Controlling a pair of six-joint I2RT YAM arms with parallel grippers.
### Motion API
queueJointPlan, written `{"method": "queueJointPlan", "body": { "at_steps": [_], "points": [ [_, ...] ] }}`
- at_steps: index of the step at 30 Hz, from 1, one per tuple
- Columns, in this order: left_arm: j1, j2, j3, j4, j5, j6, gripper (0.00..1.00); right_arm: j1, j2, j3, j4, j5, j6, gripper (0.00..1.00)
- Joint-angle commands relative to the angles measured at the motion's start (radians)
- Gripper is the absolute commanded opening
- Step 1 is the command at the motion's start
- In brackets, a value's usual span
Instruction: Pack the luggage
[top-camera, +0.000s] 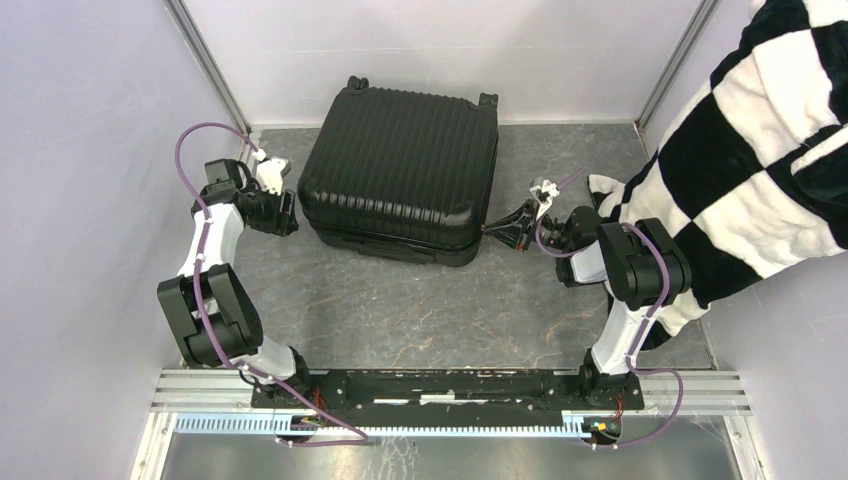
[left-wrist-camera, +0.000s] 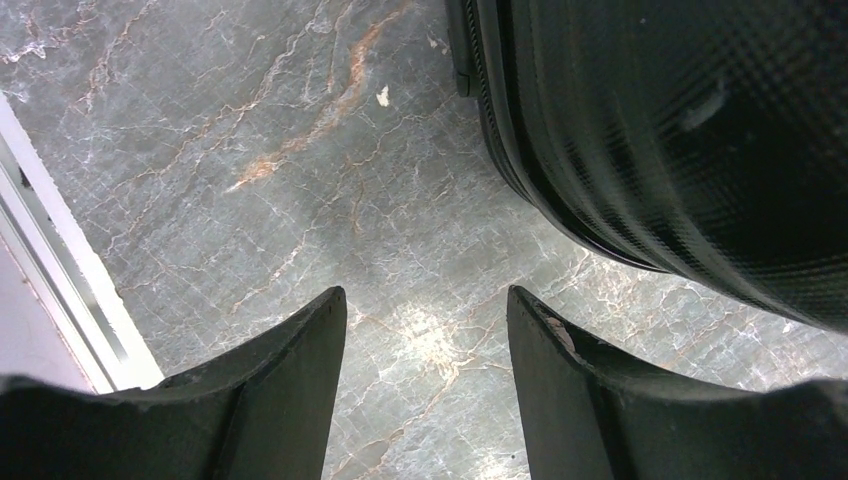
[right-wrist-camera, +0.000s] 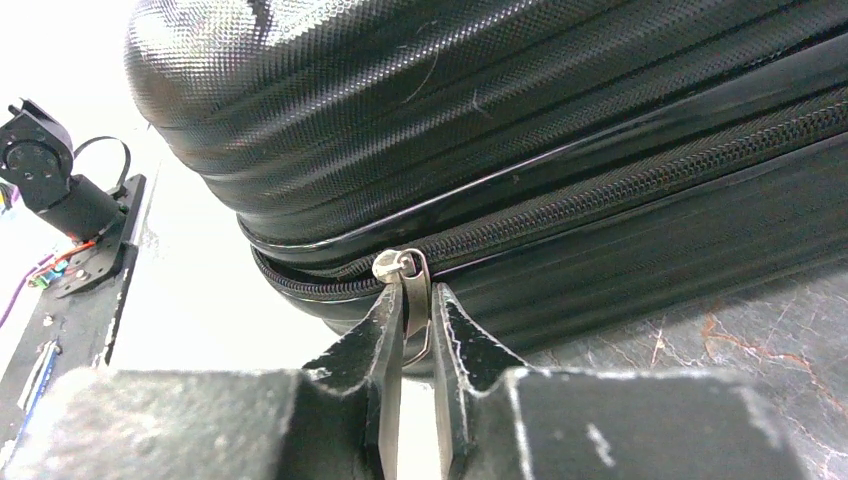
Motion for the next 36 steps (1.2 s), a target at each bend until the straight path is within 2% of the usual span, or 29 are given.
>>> {"method": "queueJointPlan", "body": {
  "at_steps": [1, 7, 12, 19, 22, 26, 32, 36],
  "points": [
    [0.002, -0.002, 0.031, 0.041, -0.011, -0.035, 0.66, 0.011, -0.029, 0.004, 0.303, -0.017, -0.014, 0.16],
    [-0.003, -0.010, 0.035, 0.061, 0.039, -0.068, 0.65, 0.036, -0.087, -0.082, 0.229, 0.045, -0.065, 0.00],
    [-0.065, -0.013, 0.047, 0.066, 0.083, -0.114, 0.64, 0.090, -0.158, -0.192, 0.196, 0.153, -0.109, 0.00],
    [-0.181, -0.047, 0.038, 0.088, 0.072, -0.143, 0.62, 0.179, -0.250, -0.299, 0.217, 0.247, -0.056, 0.00],
    [-0.194, -0.049, 0.035, 0.091, 0.079, -0.154, 0.61, 0.248, -0.319, -0.315, 0.045, 0.305, -0.128, 0.00],
    [-0.202, -0.063, 0.014, 0.099, 0.090, -0.154, 0.60, 0.361, -0.420, -0.317, -0.219, 0.479, -0.262, 0.00],
    [-0.229, -0.088, -0.030, 0.103, 0.103, -0.158, 0.59, 0.481, -0.480, -0.329, -0.247, 0.753, -0.194, 0.00],
    [-0.244, -0.120, -0.072, 0.102, 0.101, -0.153, 0.56, 0.539, -0.520, -0.265, -0.417, 0.952, -0.208, 0.00]
  ]
}}
